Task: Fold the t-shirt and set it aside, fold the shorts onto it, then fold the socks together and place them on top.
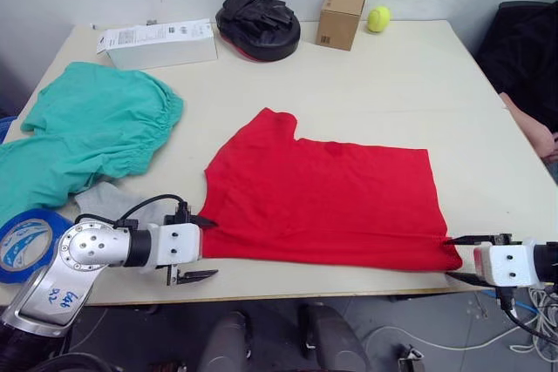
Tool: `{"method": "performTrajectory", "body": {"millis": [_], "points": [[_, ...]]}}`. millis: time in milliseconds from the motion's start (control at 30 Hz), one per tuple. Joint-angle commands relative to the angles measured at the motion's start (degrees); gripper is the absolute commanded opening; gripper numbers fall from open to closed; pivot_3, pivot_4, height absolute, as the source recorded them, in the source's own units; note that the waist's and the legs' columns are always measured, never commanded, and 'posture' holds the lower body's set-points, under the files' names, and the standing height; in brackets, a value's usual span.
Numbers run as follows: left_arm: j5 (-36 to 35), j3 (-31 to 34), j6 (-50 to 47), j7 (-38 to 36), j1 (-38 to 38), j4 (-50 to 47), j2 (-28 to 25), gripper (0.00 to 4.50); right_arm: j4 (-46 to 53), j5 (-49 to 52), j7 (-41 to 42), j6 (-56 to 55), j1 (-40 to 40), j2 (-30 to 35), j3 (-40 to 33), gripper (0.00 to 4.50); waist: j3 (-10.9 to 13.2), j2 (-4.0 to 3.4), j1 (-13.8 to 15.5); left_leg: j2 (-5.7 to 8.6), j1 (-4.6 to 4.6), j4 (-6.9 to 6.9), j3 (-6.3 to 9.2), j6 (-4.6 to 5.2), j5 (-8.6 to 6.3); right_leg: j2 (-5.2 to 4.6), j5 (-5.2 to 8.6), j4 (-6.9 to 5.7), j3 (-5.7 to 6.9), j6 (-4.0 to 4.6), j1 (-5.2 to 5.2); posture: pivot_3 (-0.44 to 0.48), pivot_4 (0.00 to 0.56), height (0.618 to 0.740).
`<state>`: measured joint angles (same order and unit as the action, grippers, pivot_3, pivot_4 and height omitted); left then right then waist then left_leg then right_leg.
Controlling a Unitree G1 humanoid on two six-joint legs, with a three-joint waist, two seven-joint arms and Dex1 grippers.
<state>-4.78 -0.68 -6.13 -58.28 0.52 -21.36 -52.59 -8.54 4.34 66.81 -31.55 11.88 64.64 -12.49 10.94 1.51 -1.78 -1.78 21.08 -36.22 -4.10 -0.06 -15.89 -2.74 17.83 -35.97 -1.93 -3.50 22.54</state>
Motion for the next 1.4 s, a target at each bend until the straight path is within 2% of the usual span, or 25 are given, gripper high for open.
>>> {"method": "performTrajectory", "body": {"millis": [33,200,333,633,700,800,933,1100,1133,1400], "points": [[0.7,-0.3,0.9,0.7,-1.1,1.2,0.3,4.50,1.5,-0.7,-1.8,0.3,-0.3,-0.3,0.0,2.80,0.0,0.00,0.0,0.00,-0.02,0.00,0.00,0.00,0.00,0.01,0.00,0.00,0.00,0.00,-0.01,0.000,0.150,0.740],[1.8,-1.7,1.5,0.4,-2.1,3.1,0.5,4.50,1.4,-1.9,-3.3,0.2,-1.3,-0.8,1.8,2.80,-0.1,0.12,0.0,-0.01,-0.02,-0.01,0.00,0.00,0.00,0.04,-0.04,0.00,0.00,-0.06,-0.02,0.000,0.150,0.740],[2.0,-2.3,1.3,0.4,-2.6,3.7,0.7,3.60,0.9,-2.7,-4.0,0.3,-2.3,-1.2,2.9,2.75,-0.1,0.15,0.0,-0.01,-0.05,-0.03,-0.02,0.01,0.01,0.04,-0.25,0.00,-0.04,-0.43,-0.04,0.000,0.150,0.740],[2.9,-3.5,1.4,0.1,-2.7,4.0,0.3,3.60,0.1,-3.0,-4.9,0.2,-3.4,-1.2,4.7,2.75,-0.2,0.30,0.0,-0.03,-0.14,-0.05,-0.06,0.07,0.07,0.03,-0.04,0.00,-0.10,0.15,-0.12,0.000,0.150,0.740],[3.5,-3.9,1.9,0.0,-2.8,4.3,0.1,3.58,0.0,-2.9,-4.7,0.3,-3.6,-1.2,5.0,2.39,-0.2,0.32,0.0,-0.03,-0.15,-0.05,-0.06,0.07,0.07,0.03,-0.04,0.01,-0.10,0.15,-0.14,0.000,0.150,0.740],[4.0,-4.3,2.5,-0.1,-2.8,4.8,0.2,2.99,-0.2,-2.9,-4.7,0.2,-3.7,-1.0,5.4,1.51,-0.2,0.32,0.0,-0.03,-0.17,-0.04,-0.07,0.07,0.07,0.02,-0.04,0.01,-0.12,0.16,-0.16,0.000,0.150,0.740],[4.3,-4.6,2.9,0.2,-2.9,5.3,0.4,1.75,-0.2,-2.7,-4.7,0.3,-4.1,-0.8,5.9,0.10,-0.2,0.31,0.1,-0.02,-0.26,-0.05,-0.10,0.11,0.10,-0.01,-0.04,0.01,-0.14,0.22,-0.21,0.000,0.150,0.740],[3.8,-4.9,2.8,0.5,-2.4,5.9,0.6,0.16,-1.6,-3.1,-4.4,-0.9,-5.1,-0.3,6.6,0.00,-0.2,0.30,0.1,-0.02,-0.34,-0.02,-0.15,0.11,0.10,-0.02,-0.03,0.01,-0.18,0.25,-0.25,0.000,0.150,0.740],[3.6,-4.9,2.7,0.4,-2.2,5.9,0.5,0.03,-1.7,-3.0,-4.3,-1.0,-5.2,-0.2,6.6,0.00,-0.2,0.30,0.1,-0.02,-0.34,-0.02,-0.15,0.12,0.10,-0.02,-0.03,0.01,-0.18,0.25,-0.25,0.000,0.150,0.740],[-3.2,-1.7,-2.3,-2.3,2.6,1.3,-0.8,0.03,-2.7,0.7,0.9,-3.1,-4.7,1.7,6.7,0.00,-0.2,0.30,0.0,-0.03,-0.37,0.07,-0.17,0.09,0.09,-0.01,-0.03,0.01,-0.18,0.23,-0.22,0.000,0.150,0.740]]}}
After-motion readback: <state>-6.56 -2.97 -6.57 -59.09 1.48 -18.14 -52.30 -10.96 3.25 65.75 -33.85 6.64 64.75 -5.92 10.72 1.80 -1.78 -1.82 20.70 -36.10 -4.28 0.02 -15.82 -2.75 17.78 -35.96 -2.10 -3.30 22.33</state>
